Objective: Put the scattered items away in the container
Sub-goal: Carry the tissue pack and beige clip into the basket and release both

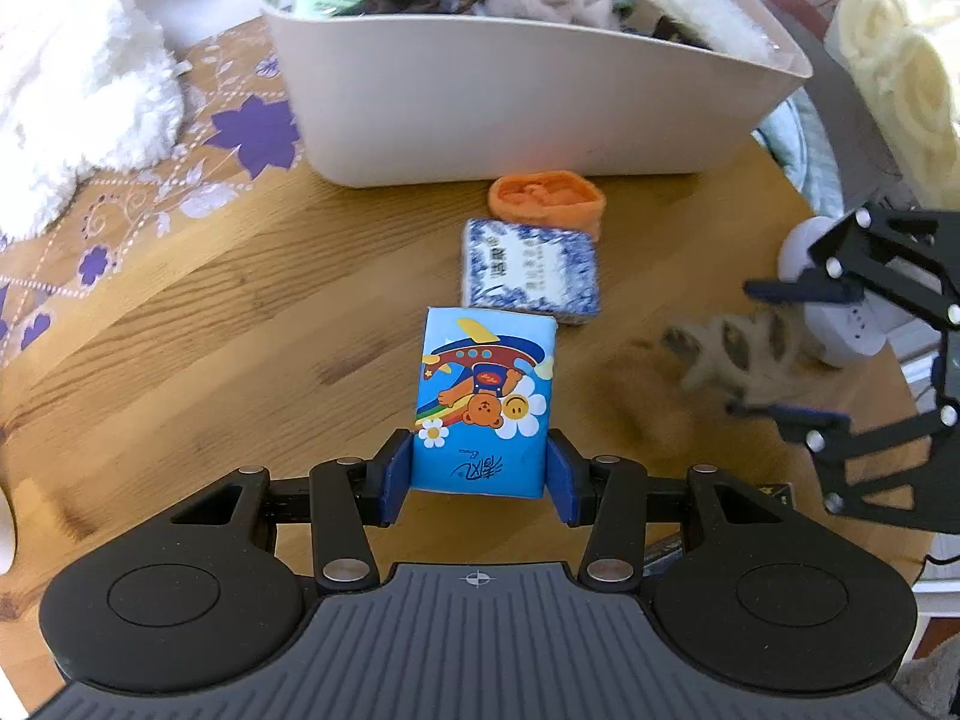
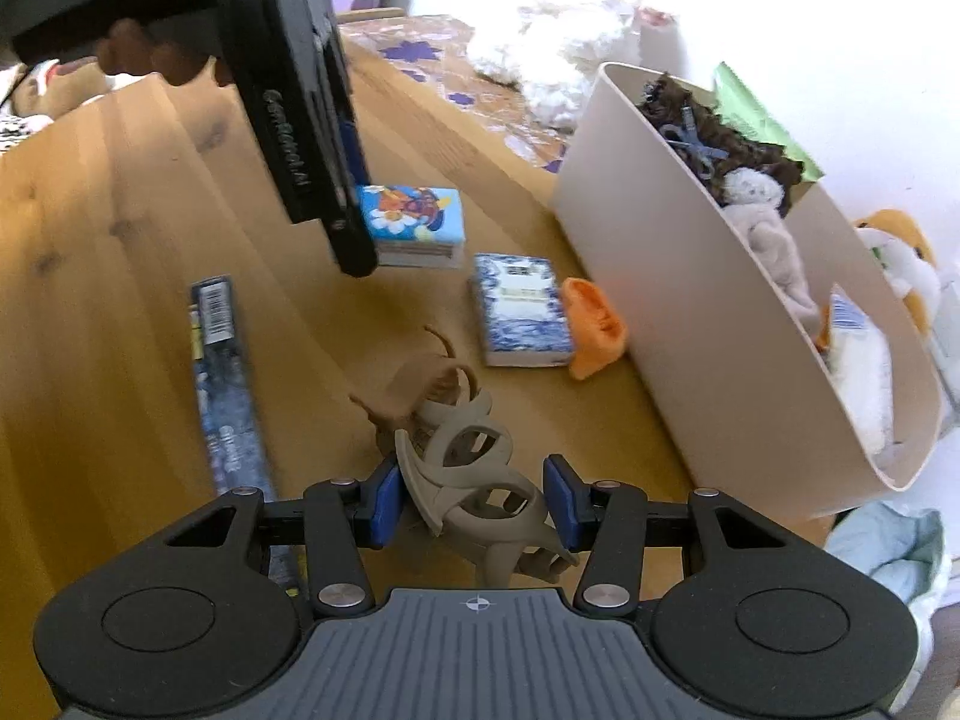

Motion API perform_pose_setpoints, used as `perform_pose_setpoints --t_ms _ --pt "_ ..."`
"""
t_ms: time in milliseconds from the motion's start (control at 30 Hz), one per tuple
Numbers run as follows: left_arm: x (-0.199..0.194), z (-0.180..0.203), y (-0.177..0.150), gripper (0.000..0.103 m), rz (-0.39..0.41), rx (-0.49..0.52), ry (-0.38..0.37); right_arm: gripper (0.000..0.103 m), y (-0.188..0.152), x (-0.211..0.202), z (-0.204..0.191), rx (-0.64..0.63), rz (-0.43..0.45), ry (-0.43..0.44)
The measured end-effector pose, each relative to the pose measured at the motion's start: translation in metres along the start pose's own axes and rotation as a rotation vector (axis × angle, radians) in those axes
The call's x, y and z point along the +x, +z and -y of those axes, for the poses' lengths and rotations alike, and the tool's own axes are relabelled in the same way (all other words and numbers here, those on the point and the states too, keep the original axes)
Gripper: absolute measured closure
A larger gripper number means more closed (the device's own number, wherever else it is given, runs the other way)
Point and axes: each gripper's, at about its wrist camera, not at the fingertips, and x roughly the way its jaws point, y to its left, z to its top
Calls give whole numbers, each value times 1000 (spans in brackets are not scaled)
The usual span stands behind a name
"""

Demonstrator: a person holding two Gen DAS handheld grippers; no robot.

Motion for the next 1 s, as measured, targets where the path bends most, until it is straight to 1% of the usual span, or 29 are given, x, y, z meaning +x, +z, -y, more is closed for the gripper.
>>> perform_pose_setpoints --t_ms 33,100,133,233,433,567,700,767,833,1000 --pt "0 1 0 55 2 4 2 57 1 0 -1 -18 4 -32" --pt "1 1 1 56 2 -4 2 57 4 0 -9 -113 10 -103" --pt "2 1 1 55 1 -9 3 57 6 0 -10 -132 10 -106" --pt "2 -2 2 55 7 -24 3 57 9 -3 -5 -101 25 -97" --pt "-14 -8 15 55 57 -58 -13 57 15 -20 10 -66 70 -137" --pt "-32 -10 36 56 119 -57 -13 57 22 -37 26 -54 112 -179" --pt "-50 -13 65 56 182 -49 -11 57 33 -51 47 -20 155 -232" --pt "-55 -13 80 56 181 -51 -23 57 39 -55 60 -7 172 -262" --pt "-59 -9 90 56 189 -26 -10 57 44 -58 72 6 185 -286" --pt "-72 -4 98 56 201 -10 -57 57 55 -62 100 53 219 -329"
